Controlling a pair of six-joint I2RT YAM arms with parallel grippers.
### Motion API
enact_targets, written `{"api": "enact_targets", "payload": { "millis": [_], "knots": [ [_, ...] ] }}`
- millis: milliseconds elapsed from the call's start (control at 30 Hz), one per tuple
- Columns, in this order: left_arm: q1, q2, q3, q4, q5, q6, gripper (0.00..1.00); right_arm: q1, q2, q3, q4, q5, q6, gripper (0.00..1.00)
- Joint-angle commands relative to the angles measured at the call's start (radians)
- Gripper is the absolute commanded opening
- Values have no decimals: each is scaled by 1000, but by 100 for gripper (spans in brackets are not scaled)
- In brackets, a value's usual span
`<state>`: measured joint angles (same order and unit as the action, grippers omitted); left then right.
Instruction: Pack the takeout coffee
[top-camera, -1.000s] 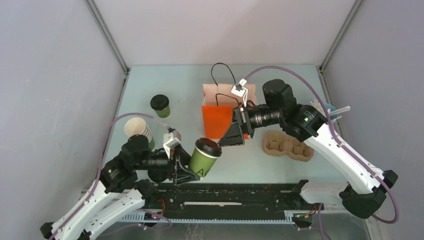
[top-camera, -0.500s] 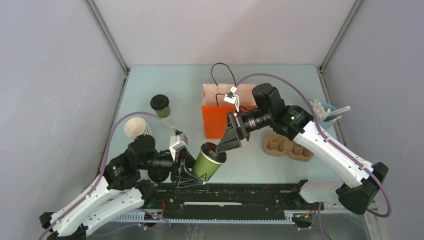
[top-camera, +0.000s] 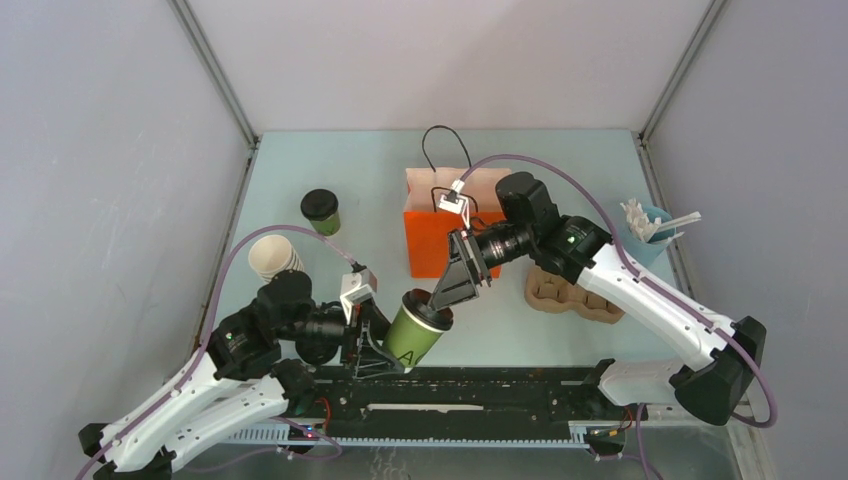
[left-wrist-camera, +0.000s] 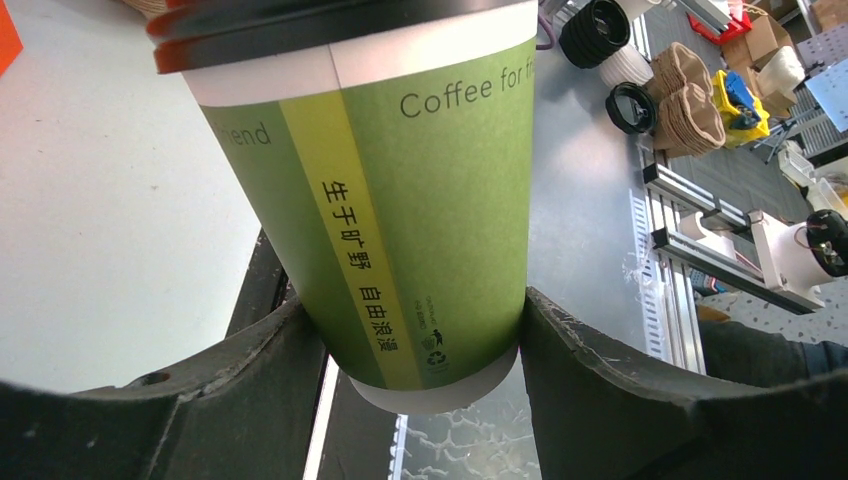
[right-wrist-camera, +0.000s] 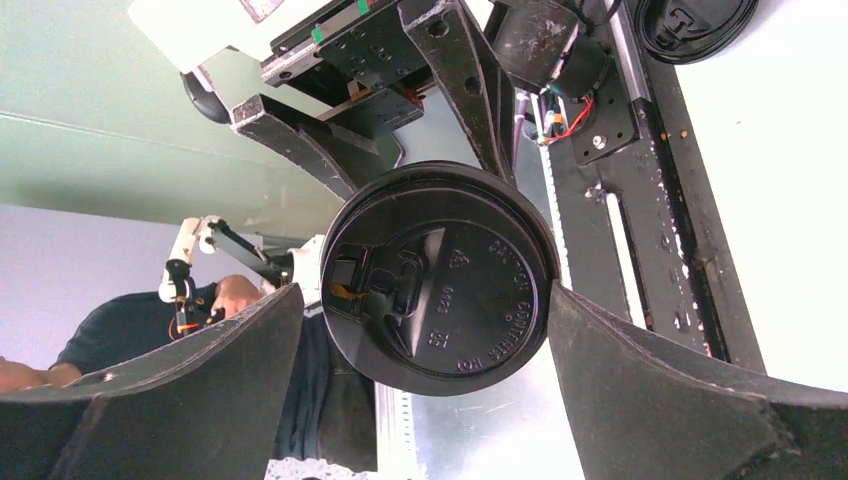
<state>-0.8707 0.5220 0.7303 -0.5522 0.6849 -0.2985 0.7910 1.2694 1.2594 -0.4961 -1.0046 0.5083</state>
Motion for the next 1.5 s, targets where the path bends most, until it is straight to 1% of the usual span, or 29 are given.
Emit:
{"api": "enact_targets", "payload": {
  "millis": [0, 167, 267, 400, 600, 767, 933, 1067, 1167, 1300, 1400, 1467],
  "knots": [
    [-8, 6, 38, 63, 1, 4, 61, 23, 12, 0, 45, -39, 26, 98],
    [-13, 5, 39, 65, -7, 1, 61, 31, 23, 0, 24, -32, 14, 95],
    [-15, 4, 39, 66, -11, 0, 61, 30, 22, 1, -9, -2, -10, 99],
    [-17, 2, 41, 65, -15, 0, 61, 28, 15, 0, -37, 28, -29, 100],
    [-20, 1, 40, 66, -19, -1, 60, 20, -5, -33, -23, 32, -12, 100],
    [-23, 5, 43, 66, -21, -2, 60, 31, -14, -41, -6, 33, 6, 96],
    [-25, 13, 47, 61, -32, -4, 60, 37, -13, -41, 15, 18, 28, 87],
    [-26, 5, 47, 49, -77, -14, 61, 36, -21, -41, 15, 4, 39, 82],
    [-25, -15, 46, 30, -138, -19, 69, 28, -42, -41, 8, 6, 37, 81],
    [-25, -74, 42, 26, -237, -47, 92, -1, -90, -68, 20, 17, 54, 80],
    [-25, -126, 63, 14, -336, -102, 97, -37, -141, -93, 20, 48, 53, 79],
    [-25, -156, 96, -7, -469, -184, 99, -65, -180, -99, -30, 97, 23, 78]
  ]
}}
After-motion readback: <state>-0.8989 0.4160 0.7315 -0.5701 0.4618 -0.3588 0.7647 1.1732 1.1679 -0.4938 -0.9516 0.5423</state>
